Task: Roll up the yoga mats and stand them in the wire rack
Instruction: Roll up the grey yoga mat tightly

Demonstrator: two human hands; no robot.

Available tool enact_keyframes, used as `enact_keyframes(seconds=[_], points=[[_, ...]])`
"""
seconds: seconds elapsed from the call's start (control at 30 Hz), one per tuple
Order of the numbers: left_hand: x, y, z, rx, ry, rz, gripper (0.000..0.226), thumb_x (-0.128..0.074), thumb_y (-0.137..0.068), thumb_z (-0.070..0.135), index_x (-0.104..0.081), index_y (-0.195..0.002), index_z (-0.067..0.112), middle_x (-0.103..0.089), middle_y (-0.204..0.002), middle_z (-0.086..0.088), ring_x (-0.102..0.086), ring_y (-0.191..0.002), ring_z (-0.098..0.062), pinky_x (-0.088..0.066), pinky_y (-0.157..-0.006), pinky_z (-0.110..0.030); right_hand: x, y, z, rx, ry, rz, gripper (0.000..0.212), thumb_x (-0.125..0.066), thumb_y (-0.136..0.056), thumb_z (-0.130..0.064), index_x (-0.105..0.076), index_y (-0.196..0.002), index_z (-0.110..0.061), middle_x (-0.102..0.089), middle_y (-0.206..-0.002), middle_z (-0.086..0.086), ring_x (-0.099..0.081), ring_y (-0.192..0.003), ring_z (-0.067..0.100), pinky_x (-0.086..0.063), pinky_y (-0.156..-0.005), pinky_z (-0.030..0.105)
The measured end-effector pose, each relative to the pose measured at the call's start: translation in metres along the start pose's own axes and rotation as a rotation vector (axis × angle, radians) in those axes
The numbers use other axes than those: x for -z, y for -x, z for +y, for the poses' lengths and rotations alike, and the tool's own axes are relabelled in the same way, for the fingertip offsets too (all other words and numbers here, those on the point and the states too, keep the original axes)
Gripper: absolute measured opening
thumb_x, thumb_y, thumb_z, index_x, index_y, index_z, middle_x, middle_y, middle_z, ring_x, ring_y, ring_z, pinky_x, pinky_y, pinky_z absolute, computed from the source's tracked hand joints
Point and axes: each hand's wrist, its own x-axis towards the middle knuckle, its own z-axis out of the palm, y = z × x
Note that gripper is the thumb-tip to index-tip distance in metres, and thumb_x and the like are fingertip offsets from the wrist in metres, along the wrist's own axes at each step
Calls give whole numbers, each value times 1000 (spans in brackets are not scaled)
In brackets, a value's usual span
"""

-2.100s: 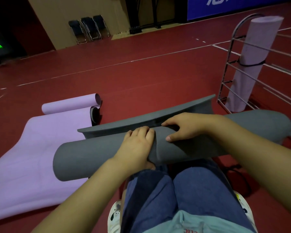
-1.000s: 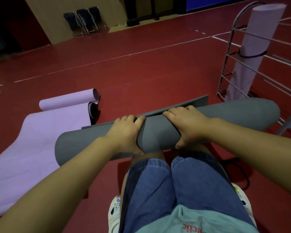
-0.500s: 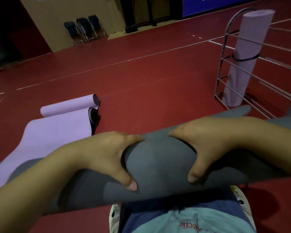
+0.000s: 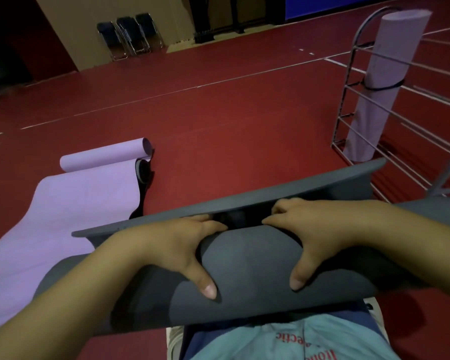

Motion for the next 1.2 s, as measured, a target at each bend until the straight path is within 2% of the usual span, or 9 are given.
enact_keyframes(seconds=[0.13,0.4,0.6,0.7,0.77,0.83,0.9,1.0,1.2], points=[[4,-10,-16,12,46,85,84,-85,-57,50,-47,-130,31,-50,-118,21,-50,-110,-1,-39,-94,-16,2,-9,4,-14,11,196,89,-81,-59,-56,-41,-135,-33,-35,-117,-11,-38,-112,10,-42,-96,31],[-9,-13,-34,-84,-7,390,51,-75,-72,46,-66,-116,20,-56,-104,5,-56,-96,-12,-47,-86,-30,-7,-15,11,-69,-117,374,50,-75,-76,-37,-58,-122,-32,-53,-120,-14,-50,-112,10,-44,-95,30],[-38,-7,-13,-162,-226,677,35,-41,-76,25,-71,-93,18,-70,-88,-1,-68,-67,-21,-53,-51,-26,-29,-30,15,-9,-62,644,30,-69,-81,-9,-68,-104,-27,-56,-104,-10,-53,-100,16,-47,-85,38],[-40,-6,-10,-113,-169,651,62,-42,-78,53,-60,-123,15,-60,-129,-3,-63,-111,-16,-50,-85,-21,-41,-41,11,6,18,788,32,-64,-64,6,-71,-86,-16,-64,-82,2,-62,-74,28,-53,-54,38],[-40,-8,-16,-46,-161,481,106,-37,-63,81,-30,-147,18,-29,-154,0,-31,-140,-14,-26,-111,-24,-42,-44,10,-30,54,860,29,-57,-62,0,-71,-83,-14,-66,-78,3,-62,-69,29,-51,-44,36],[-39,-14,-20,-36,-207,445,121,-48,-54,85,-20,-150,18,-23,-155,-2,-25,-141,-19,-20,-115,-30,-36,-42,7,-47,38,828,24,-55,-81,-6,-68,-99,-15,-67,-94,4,-62,-88,30,-53,-60,40],[-37,-21,-24,-59,-199,516,114,-69,-56,72,-27,-147,17,-32,-144,0,-31,-129,-19,-26,-109,-30,-29,-38,11,-75,71,712,29,-51,-93,-36,-54,-119,-21,-61,-114,-1,-53,-108,24,-49,-78,37],[-28,-31,-28,-51,-157,513,107,-80,-56,60,-34,-145,20,-30,-119,6,-28,-107,-13,-29,-96,-23,-19,-34,10,-87,134,547,61,-53,-79,-68,-42,-122,-26,-55,-121,-6,-49,-111,19,-46,-83,35],[-4,-41,-32,33,-138,462,88,-83,-55,54,-48,-128,19,-46,-107,2,-49,-101,-19,-43,-86,-34,-3,-53,18,-78,23,468,64,-64,-74,-63,-50,-121,-22,-56,-119,0,-51,-108,22,-45,-86,36]])
